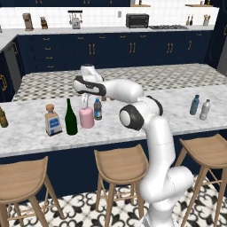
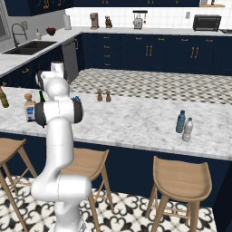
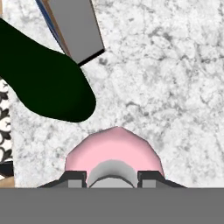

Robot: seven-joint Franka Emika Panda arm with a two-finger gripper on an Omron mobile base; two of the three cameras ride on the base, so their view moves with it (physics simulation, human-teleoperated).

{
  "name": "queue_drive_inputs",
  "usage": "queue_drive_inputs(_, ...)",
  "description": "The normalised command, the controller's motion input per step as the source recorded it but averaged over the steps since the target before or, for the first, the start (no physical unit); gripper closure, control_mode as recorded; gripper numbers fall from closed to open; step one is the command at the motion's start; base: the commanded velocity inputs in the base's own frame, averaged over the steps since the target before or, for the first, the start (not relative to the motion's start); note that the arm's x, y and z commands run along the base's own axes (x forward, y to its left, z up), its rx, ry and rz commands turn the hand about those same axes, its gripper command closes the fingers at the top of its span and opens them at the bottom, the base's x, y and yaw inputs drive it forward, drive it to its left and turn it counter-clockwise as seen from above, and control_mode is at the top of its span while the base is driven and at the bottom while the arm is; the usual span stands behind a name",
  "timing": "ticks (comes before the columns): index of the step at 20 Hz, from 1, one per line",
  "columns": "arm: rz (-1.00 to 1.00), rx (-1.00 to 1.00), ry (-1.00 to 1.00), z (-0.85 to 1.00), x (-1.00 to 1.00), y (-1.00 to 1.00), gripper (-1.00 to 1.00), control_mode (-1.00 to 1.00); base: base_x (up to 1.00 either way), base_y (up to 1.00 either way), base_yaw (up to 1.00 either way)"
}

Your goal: Move the plastic bottles in the middle to the plastics group, and the glass bottles in the middle to the glass group.

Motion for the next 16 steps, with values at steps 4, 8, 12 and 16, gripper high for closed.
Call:
queue_drive_inputs(4, 0.13, 0.05, -0.04, -0.25, 0.01, 0.06, 1.0, -1.0, 0.0, 0.0, 0.0)
queue_drive_inputs(8, 0.1, 0.05, -0.01, -0.11, 0.08, 0.01, 1.0, -1.0, 0.0, 0.0, 0.0)
queue_drive_inputs(12, 0.1, 0.06, 0.0, -0.37, 0.0, 0.0, 1.0, -1.0, 0.0, 0.0, 0.0)
queue_drive_inputs(16, 0.03, 0.0, 0.0, -0.17, 0.0, 0.0, 1.0, -1.0, 0.0, 0.0, 0.0)
